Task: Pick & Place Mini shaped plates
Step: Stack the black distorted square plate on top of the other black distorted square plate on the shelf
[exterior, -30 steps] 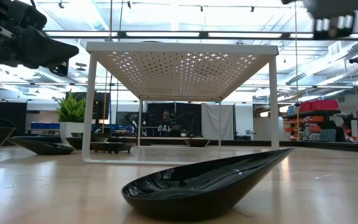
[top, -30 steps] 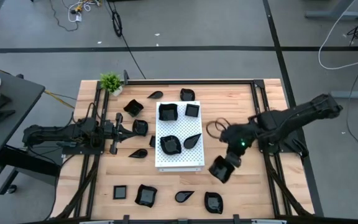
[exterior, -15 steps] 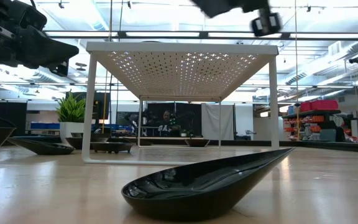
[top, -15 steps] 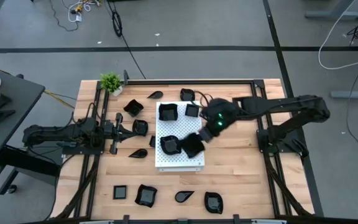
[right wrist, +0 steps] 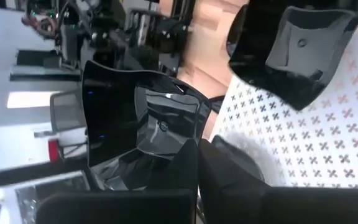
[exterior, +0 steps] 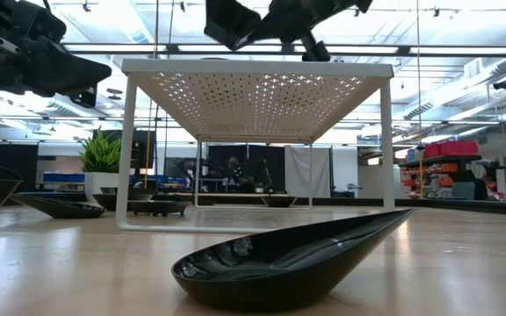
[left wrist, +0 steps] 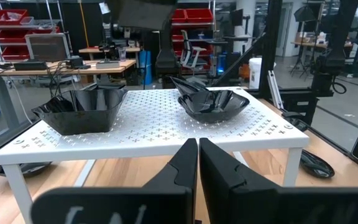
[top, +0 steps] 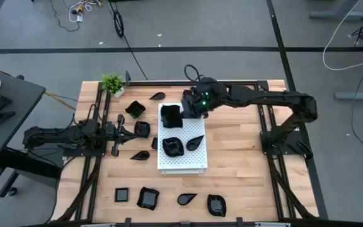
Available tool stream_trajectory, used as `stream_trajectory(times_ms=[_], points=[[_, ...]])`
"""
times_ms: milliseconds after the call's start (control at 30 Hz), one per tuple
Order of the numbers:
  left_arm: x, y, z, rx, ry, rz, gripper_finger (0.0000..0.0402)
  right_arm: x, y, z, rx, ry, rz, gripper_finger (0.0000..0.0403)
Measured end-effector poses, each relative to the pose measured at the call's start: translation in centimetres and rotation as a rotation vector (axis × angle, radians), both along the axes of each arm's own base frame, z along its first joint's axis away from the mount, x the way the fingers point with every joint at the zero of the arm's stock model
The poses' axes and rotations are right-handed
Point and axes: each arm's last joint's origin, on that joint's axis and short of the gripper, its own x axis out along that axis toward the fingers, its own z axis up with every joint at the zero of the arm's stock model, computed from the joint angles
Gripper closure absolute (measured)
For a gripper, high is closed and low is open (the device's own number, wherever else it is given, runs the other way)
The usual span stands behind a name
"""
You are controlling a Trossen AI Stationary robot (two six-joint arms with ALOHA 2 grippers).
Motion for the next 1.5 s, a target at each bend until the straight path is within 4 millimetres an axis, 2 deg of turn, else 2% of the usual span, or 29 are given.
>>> stream_trajectory(times_ms=[300, 733, 1067, 1267, 1500], points=[[0.0, 0.0, 0.0, 0.0, 0.001, 0.0, 0.0381, 0.6, -2.5, -1.0, 0.067, 0.011, -0.099, 0.0401], [0.0, 0.0, 0.0, 0.0, 0.0, 0.0, 0.0381, 0.7, -3.5, -0.8, 0.126, 0.038, -0.294, 0.0401], [0.0, 0.0, 0.0, 0.0, 0.0, 0.0, 0.0381, 3.4, -4.4, 0.5, 0.101, 0.052, -0.296, 0.0401], [0.0, 0.0, 0.0, 0.0, 0.0, 0.0, 0.0381, 3.7, -4.2, -0.2, 0.12, 0.103, -0.291, 0.0401], [0.0, 0.0, 0.0, 0.0, 0.0, 0.0, 0.0381, 3.1, -4.3, -0.9, 0.073, 0.195, -0.257, 0.0401]])
